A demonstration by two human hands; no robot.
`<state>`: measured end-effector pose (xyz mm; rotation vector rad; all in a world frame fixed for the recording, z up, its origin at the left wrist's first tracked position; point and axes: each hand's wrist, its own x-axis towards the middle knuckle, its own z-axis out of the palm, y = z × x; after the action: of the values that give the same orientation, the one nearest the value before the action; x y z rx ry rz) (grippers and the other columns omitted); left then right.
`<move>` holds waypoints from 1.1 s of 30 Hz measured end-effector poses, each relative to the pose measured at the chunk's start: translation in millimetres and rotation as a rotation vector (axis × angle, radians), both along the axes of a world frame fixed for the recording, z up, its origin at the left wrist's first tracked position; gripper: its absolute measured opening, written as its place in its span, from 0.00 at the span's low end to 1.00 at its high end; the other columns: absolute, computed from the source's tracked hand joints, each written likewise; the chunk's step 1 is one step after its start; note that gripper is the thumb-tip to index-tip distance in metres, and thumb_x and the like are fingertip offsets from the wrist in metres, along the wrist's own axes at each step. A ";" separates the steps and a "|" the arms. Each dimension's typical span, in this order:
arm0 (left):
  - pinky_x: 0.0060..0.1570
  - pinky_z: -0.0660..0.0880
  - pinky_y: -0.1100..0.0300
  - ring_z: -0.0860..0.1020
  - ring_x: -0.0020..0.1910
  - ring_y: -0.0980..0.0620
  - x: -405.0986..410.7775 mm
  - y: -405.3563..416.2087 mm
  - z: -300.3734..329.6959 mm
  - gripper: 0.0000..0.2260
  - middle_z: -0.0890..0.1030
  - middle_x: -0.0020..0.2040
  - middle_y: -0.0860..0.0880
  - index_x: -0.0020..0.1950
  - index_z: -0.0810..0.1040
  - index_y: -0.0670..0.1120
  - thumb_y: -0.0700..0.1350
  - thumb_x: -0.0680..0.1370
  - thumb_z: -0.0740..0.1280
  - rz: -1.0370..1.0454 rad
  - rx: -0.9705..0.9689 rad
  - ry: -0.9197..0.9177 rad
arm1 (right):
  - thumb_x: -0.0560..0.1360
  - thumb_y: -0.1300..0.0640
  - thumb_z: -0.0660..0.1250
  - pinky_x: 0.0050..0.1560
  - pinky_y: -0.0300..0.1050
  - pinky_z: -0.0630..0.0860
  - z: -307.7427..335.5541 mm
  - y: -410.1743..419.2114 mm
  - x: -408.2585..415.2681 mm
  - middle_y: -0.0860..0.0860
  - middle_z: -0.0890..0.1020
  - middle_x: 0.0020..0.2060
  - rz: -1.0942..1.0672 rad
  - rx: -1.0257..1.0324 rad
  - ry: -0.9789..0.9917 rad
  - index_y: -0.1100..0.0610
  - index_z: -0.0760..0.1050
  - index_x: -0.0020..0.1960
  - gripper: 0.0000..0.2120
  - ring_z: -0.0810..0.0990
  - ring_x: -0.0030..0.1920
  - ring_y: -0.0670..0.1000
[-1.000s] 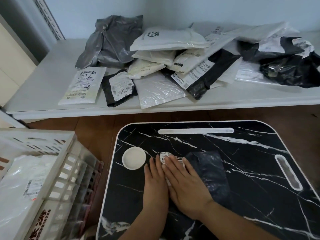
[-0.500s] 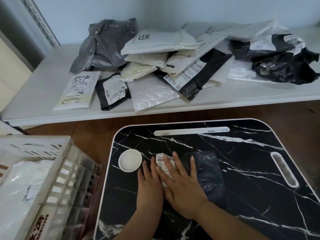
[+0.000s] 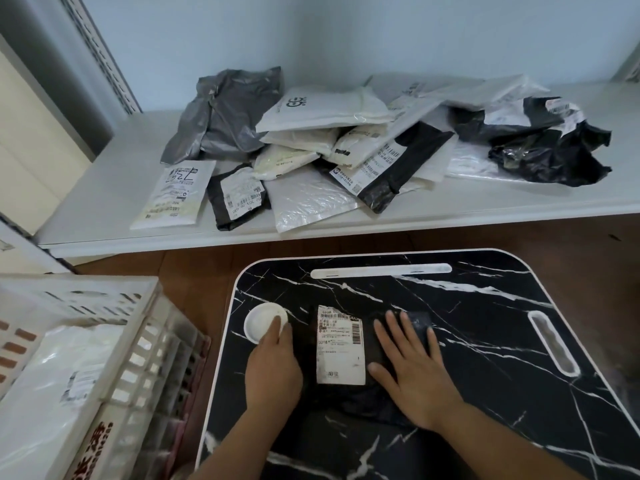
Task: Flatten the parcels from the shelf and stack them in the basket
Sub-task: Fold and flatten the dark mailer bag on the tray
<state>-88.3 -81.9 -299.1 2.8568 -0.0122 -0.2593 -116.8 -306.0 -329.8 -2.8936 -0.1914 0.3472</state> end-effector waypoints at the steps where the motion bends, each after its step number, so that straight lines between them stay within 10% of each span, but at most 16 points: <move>1: 0.70 0.61 0.56 0.62 0.74 0.48 -0.9 -1.6 0.3 0.24 0.53 0.79 0.52 0.78 0.56 0.50 0.46 0.81 0.52 -0.014 -0.023 -0.041 | 0.71 0.27 0.24 0.72 0.56 0.35 -2.2 -4.8 -3.3 0.47 0.37 0.77 -0.027 -0.057 -0.062 0.44 0.37 0.77 0.40 0.31 0.75 0.46; 6: 0.74 0.34 0.50 0.32 0.76 0.51 -7.2 -22.5 -11.9 0.33 0.31 0.75 0.57 0.73 0.30 0.58 0.65 0.69 0.22 -0.296 0.040 0.002 | 0.81 0.36 0.44 0.67 0.58 0.54 -5.4 11.2 -3.9 0.52 0.65 0.74 -0.026 -0.094 -0.059 0.53 0.59 0.76 0.31 0.57 0.75 0.52; 21: 0.72 0.30 0.47 0.27 0.73 0.52 -7.9 -22.6 -31.1 0.35 0.29 0.76 0.49 0.66 0.18 0.59 0.70 0.61 0.17 -0.259 0.088 0.143 | 0.74 0.25 0.48 0.65 0.67 0.57 -24.6 2.2 -1.0 0.57 0.66 0.73 0.050 -0.179 -0.075 0.61 0.64 0.74 0.45 0.63 0.74 0.57; 24: 0.73 0.31 0.49 0.31 0.75 0.50 -6.1 -20.4 -26.2 0.37 0.34 0.77 0.48 0.70 0.23 0.60 0.72 0.64 0.23 -0.247 0.074 0.164 | 0.72 0.23 0.46 0.65 0.68 0.56 -20.7 -12.2 -7.1 0.58 0.66 0.73 0.011 -0.194 -0.021 0.61 0.68 0.72 0.47 0.61 0.75 0.56; 28: 0.75 0.53 0.50 0.54 0.77 0.50 -5.7 -16.3 -11.5 0.37 0.58 0.78 0.48 0.78 0.50 0.55 0.71 0.73 0.45 0.005 -0.192 0.047 | 0.67 0.22 0.32 0.76 0.56 0.45 10.0 -25.6 -5.5 0.53 0.42 0.78 -0.171 -0.094 0.038 0.57 0.45 0.78 0.52 0.41 0.78 0.52; 33: 0.60 0.74 0.49 0.75 0.60 0.45 -8.5 -32.1 4.9 0.32 0.72 0.65 0.43 0.71 0.68 0.42 0.53 0.72 0.74 0.558 -0.605 0.182 | 0.72 0.39 0.69 0.67 0.52 0.66 31.4 -7.5 5.4 0.62 0.70 0.66 -0.850 0.386 -0.021 0.65 0.66 0.68 0.37 0.69 0.66 0.60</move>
<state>-96.9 -114.0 -294.1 2.1219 0.6191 -0.3252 -111.4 -313.5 -298.4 -2.3205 0.8426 0.1001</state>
